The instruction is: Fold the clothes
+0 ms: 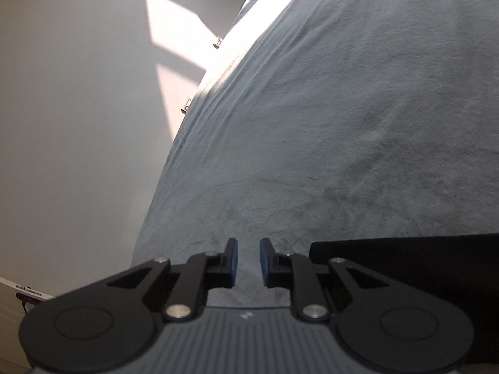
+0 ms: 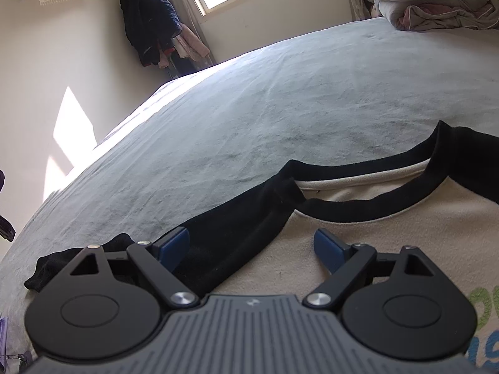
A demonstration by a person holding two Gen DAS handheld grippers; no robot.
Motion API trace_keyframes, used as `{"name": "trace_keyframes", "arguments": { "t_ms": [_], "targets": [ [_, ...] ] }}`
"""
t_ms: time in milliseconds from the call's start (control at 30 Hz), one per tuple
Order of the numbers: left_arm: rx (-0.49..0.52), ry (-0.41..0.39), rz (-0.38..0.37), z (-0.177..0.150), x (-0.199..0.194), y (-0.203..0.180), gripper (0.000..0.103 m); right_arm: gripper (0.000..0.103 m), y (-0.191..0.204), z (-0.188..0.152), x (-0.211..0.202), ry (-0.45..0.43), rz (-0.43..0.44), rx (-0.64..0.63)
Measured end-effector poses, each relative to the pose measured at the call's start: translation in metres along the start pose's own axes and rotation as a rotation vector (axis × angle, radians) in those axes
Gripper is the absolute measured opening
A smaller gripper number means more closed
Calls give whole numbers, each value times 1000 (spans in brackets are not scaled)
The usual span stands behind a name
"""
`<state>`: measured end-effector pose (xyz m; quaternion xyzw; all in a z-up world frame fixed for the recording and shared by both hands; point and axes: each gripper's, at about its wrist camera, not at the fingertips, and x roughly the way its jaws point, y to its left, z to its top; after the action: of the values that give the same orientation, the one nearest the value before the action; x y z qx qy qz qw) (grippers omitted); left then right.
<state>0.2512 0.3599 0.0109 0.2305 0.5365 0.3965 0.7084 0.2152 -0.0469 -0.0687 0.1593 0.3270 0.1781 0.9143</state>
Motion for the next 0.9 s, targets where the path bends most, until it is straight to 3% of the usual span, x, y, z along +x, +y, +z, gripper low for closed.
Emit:
{"name": "trace_keyframes", "arguments": {
  "t_ms": [100, 167, 233, 367, 500, 700, 900],
  "targets": [
    [-40, -72, -33, 8, -21, -5, 25, 89, -1, 0, 0, 0, 0, -2],
    [-62, -134, -60, 11, -40, -13, 39, 89, -1, 1, 0, -1, 1, 1],
    [-78, -199, -104, 12, -60, -25, 42, 89, -1, 1, 0, -2, 1, 3],
    [-127, -309, -242, 4, -100, -59, 44, 89, -1, 0, 0, -3, 1, -1],
    [-286, -382, -408, -21, -126, -89, 44, 89, -1, 0, 0, -4, 0, -5],
    [-470, -460, -585, -69, -126, -120, 45, 90, 0, 0, 1, -6, -6, -15],
    [-535, -446, -579, -110, -91, -142, 48, 89, 6, -3, 2, -29, -31, -61]
  ]
}}
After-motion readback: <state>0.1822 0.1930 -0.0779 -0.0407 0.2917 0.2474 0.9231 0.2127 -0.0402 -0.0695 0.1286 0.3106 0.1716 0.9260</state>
